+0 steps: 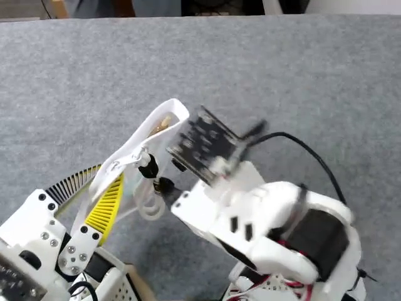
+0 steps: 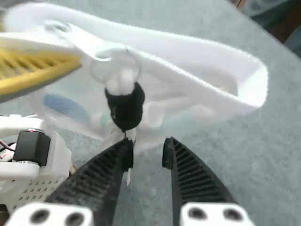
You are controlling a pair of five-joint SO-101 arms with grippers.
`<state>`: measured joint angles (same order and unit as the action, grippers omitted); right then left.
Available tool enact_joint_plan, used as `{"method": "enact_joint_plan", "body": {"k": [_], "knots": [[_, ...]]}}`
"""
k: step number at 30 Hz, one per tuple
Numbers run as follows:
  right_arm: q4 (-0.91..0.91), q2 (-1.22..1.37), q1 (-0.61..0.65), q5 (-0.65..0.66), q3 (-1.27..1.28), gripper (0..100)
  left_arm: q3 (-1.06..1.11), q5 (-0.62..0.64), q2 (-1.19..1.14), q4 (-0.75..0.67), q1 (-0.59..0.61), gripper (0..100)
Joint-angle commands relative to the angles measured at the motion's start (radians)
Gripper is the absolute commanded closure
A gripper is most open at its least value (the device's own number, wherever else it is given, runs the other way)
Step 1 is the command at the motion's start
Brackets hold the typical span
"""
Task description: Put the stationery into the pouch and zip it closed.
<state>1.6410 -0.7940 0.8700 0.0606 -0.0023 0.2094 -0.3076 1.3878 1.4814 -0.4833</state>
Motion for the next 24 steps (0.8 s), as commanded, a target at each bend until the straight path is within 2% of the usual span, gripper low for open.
{"method": "enact_joint_plan", "body": {"k": [1, 9, 16, 22, 24], "knots": [[-0.081, -0.013, 0.008, -0.043, 0.024, 87.4, -0.007, 0.003, -0.011, -0.038, 0.01, 97], [-0.157, -0.019, 0.012, -0.046, -0.01, 87.4, -0.007, 0.003, -0.009, -0.037, 0.01, 97], [-0.152, -0.091, 0.012, -0.336, -0.071, 87.4, -0.007, 0.003, -0.012, -0.037, 0.01, 97], [-0.132, -0.15, 0.015, -0.316, -0.056, 87.2, -0.007, 0.003, -0.014, -0.035, 0.01, 97], [-0.104, -0.166, 0.054, -0.319, -0.054, 87.1, -0.007, 0.003, -0.014, -0.035, 0.012, 97]]}}
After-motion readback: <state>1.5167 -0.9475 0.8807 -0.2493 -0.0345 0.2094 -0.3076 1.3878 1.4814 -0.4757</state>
